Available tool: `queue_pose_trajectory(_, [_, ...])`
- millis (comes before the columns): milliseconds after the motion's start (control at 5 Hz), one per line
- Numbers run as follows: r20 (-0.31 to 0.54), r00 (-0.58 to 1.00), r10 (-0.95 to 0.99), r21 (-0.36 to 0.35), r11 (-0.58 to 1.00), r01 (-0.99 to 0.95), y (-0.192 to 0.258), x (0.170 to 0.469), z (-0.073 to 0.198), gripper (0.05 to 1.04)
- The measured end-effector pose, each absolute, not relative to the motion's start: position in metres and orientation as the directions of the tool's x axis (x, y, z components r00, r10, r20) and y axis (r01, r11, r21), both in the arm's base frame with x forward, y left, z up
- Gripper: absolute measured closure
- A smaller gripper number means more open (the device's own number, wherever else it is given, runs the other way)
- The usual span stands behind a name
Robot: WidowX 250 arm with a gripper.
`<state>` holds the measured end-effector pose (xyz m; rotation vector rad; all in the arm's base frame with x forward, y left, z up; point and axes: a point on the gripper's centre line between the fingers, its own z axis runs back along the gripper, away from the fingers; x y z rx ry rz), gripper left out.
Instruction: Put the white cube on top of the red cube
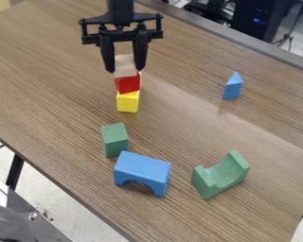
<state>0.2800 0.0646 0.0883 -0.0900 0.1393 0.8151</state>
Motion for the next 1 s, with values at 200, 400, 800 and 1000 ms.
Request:
queue_pose_trajectory(200, [-0.154,0.692,0.705,-0.004,0.700,-0.714,0.059,0.280,0.088,0.489])
queue_pose_trajectory(400, [-0.143,0.715,0.685,0.024,0.724,-0.689,0.051,0.283,0.092,0.194])
queue_pose_trajectory(800, [-0.135,0.713,0.688,0.011,0.720,-0.694,0.048,0.286,0.093,0.083])
queue_pose_trajectory(1000, [-0.063,0.766,0.640,-0.005,0.767,-0.642,0.044,0.293,0.101,0.084])
